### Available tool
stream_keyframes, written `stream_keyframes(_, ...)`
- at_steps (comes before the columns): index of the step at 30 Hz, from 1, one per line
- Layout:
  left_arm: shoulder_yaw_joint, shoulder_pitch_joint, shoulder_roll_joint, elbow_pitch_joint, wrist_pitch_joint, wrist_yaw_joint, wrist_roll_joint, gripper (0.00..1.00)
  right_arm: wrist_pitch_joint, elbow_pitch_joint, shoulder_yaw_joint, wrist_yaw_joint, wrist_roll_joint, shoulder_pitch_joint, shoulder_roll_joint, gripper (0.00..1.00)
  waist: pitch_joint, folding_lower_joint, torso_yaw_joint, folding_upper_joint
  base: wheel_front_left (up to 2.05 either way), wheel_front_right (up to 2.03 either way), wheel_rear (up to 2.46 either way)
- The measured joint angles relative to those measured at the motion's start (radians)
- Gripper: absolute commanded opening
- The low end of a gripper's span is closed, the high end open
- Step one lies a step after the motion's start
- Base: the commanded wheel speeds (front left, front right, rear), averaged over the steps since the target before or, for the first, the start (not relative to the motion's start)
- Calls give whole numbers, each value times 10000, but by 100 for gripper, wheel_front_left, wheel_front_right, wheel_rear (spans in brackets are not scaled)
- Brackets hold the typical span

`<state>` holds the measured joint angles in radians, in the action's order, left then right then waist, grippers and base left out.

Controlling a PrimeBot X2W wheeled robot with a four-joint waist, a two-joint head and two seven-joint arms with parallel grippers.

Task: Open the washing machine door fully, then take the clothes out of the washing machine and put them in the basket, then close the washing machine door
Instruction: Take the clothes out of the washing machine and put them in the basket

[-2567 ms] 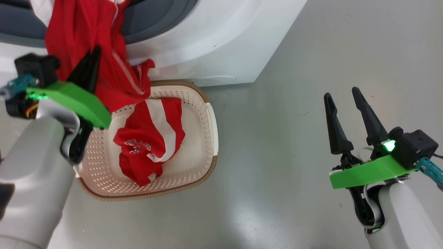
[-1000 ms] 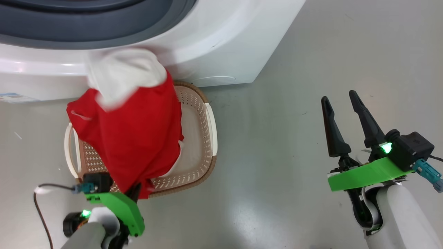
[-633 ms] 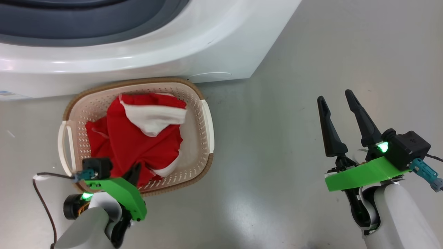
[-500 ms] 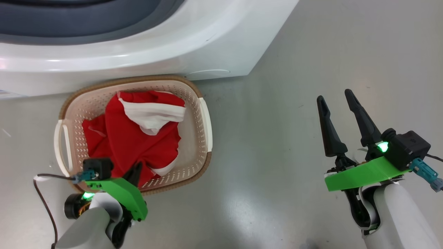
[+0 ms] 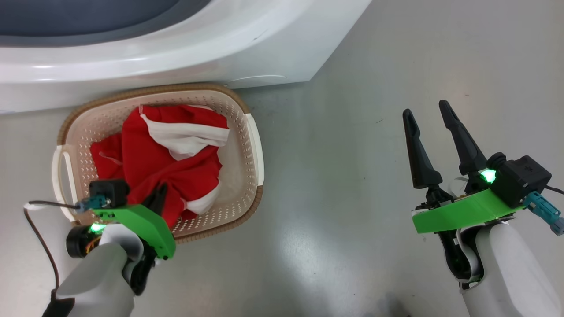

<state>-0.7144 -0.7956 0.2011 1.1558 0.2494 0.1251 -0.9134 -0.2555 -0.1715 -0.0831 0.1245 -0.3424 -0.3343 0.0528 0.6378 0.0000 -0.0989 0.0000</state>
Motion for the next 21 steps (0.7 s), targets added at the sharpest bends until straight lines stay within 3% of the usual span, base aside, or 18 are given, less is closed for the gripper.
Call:
stream_keyframes(1,0,-50,2,13,0,0,-36,49,0,-4,0,-2,0,-2,0,100,4,0,-3,0,0,0,0)
stream_keyframes(3,6,-111,21,21,0,0,-65,96,0,-13,0,-2,0,-4,0,100,-10,0,-4,0,0,0,0)
stream_keyframes(4,12,-112,33,21,0,0,-128,100,0,-29,0,-2,0,-6,0,100,-29,0,-5,0,0,0,0)
stream_keyframes(14,418,-46,165,-370,0,0,-169,100,0,-167,35,-2,0,-4,0,100,-478,0,83,0,0,0,0)
stream_keyframes(21,1346,292,341,-1024,2,0,715,100,0,-257,71,-2,8,31,0,100,-973,0,220,0,0,0,0)
